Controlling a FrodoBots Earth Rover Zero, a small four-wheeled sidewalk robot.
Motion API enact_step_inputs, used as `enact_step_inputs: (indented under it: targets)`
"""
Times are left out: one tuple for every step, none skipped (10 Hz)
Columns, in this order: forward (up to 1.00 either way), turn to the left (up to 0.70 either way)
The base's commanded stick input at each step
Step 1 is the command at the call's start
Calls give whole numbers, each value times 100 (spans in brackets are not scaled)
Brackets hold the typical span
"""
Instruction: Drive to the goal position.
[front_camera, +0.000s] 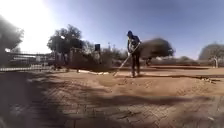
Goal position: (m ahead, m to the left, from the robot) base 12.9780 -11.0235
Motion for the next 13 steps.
enact_step_inputs:
  targets:
    - [0, 0]
    - [0, 0]
    - [0, -2]
    - [0, -22]
    - [0, -41]
    - [0, -45]
    - [0, -45]
    - [0, -45]
    - [0, -45]
    - [0, -45]
    - [0, -45]
    - [0, -45]
    - [0, -45]
